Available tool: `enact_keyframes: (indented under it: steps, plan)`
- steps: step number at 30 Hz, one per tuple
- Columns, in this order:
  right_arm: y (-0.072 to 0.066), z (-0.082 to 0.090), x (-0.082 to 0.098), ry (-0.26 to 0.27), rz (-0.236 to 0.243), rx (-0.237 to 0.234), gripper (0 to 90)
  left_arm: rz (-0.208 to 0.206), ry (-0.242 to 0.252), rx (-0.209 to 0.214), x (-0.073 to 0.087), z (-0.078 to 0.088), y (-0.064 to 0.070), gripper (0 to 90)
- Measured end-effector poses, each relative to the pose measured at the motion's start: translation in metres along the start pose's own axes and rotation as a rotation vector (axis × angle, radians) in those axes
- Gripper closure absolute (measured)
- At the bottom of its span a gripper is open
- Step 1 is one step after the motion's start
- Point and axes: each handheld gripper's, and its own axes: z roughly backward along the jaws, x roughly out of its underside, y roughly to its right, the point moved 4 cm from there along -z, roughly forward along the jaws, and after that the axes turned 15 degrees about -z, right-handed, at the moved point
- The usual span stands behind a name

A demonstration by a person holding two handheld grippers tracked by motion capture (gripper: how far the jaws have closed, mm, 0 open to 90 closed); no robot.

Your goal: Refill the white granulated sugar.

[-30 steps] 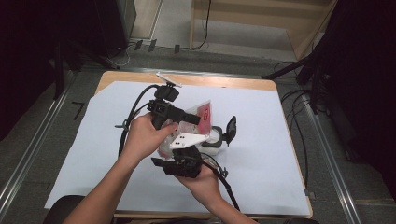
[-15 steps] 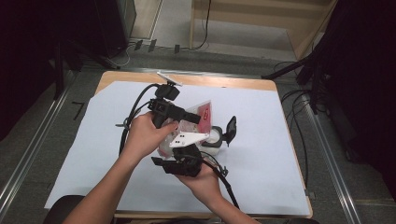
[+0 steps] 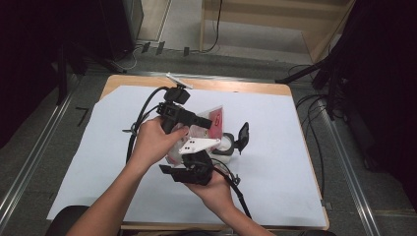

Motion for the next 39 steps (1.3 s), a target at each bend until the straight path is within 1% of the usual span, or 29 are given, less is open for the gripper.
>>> enact_keyframes:
  steps: [1,2,3,4,5,6,9,10,11,12,13,16,19,21,24,25,30,34,35,38,39]
  plan:
    - [-0.0005,0.0005,-0.0004,0.002,0.001,-0.002,64.7,-0.008,0.001,0.001,-0.0001,0.0008,0.0002,69.9]
    - [-0.0007,0.0008,-0.0006,0.005,0.002,-0.003,64.7,-0.004,-0.001,-0.001,-0.0003,0.0014,0.0013,69.8]
    - [-0.001,0.0008,-0.0008,0.009,0.004,-0.003,64.8,-0.007,0.003,0.0,-0.0004,0.0016,0.0019,69.8]
    - [-0.0009,0.0008,-0.0008,0.011,0.007,0.0,64.8,-0.017,0.003,-0.006,-0.0005,0.0018,0.002,69.8]
    - [-0.0009,0.0007,-0.0007,0.012,0.008,0.002,64.8,-0.019,0.004,-0.011,-0.0004,0.0019,0.0026,69.7]
    - [-0.001,0.0008,-0.0007,0.013,0.01,0.003,64.9,-0.018,0.009,-0.007,-0.0004,0.0017,0.0034,69.7]
    - [-0.0015,0.0007,-0.0005,0.011,0.007,-0.002,64.8,-0.015,0.0,-0.016,-0.0005,0.0021,0.0042,69.6]
    - [-0.0015,0.0005,-0.0004,0.01,0.006,-0.005,64.7,-0.018,0.008,-0.012,-0.0005,0.0014,0.0038,69.6]
    - [-0.0015,0.0002,-0.0002,0.01,0.004,-0.005,64.5,-0.015,-0.001,-0.013,-0.0003,0.0017,0.0045,69.6]
    - [-0.0014,0.0,0.0002,0.01,0.005,-0.004,64.5,-0.018,0.004,-0.013,-0.0002,0.0013,0.0047,69.7]
    - [-0.0012,0.0,0.0004,0.012,0.007,-0.004,64.4,-0.026,-0.003,-0.015,-0.0002,0.0015,0.0047,69.8]
    - [-0.0009,-0.0002,0.0013,0.018,0.01,0.0,64.5,-0.031,0.0,-0.014,-0.0002,0.0005,0.0055,69.7]
    - [-0.0001,-0.0004,0.0022,0.016,0.009,0.002,64.5,-0.025,-0.004,-0.017,0.0,-0.0006,0.0066,69.8]
    - [0.0001,-0.0002,0.0025,0.015,0.008,0.001,64.5,-0.032,-0.007,-0.019,-0.0001,-0.0003,0.0068,69.7]
    - [-0.0001,0.0013,0.0022,0.015,0.023,0.002,64.5,-0.033,0.003,-0.014,0.0,0.0009,0.0079,69.6]
    - [-0.0003,0.0015,0.0021,0.017,0.027,0.002,64.6,-0.032,-0.002,-0.016,0.0,0.0011,0.0082,69.6]
    - [-0.0001,0.0008,0.0032,0.014,0.021,0.001,64.5,-0.029,-0.005,-0.014,0.0009,-0.0007,0.008,69.7]
    - [0.0004,0.0007,0.0043,0.015,0.023,0.002,64.2,-0.04,-0.01,-0.013,0.0013,-0.0019,0.0076,69.8]
    - [0.0006,0.0007,0.0047,0.014,0.027,0.003,64.0,-0.036,-0.006,-0.01,0.0015,-0.0021,0.0073,70.0]
    - [0.0002,0.0001,0.0055,0.013,0.03,0.005,63.5,-0.041,-0.012,-0.009,0.0025,-0.0017,0.0066,70.2]
    - [0.0001,-0.0002,0.0058,0.013,0.033,0.006,63.1,-0.031,-0.014,-0.007,0.0029,-0.0017,0.0073,70.3]
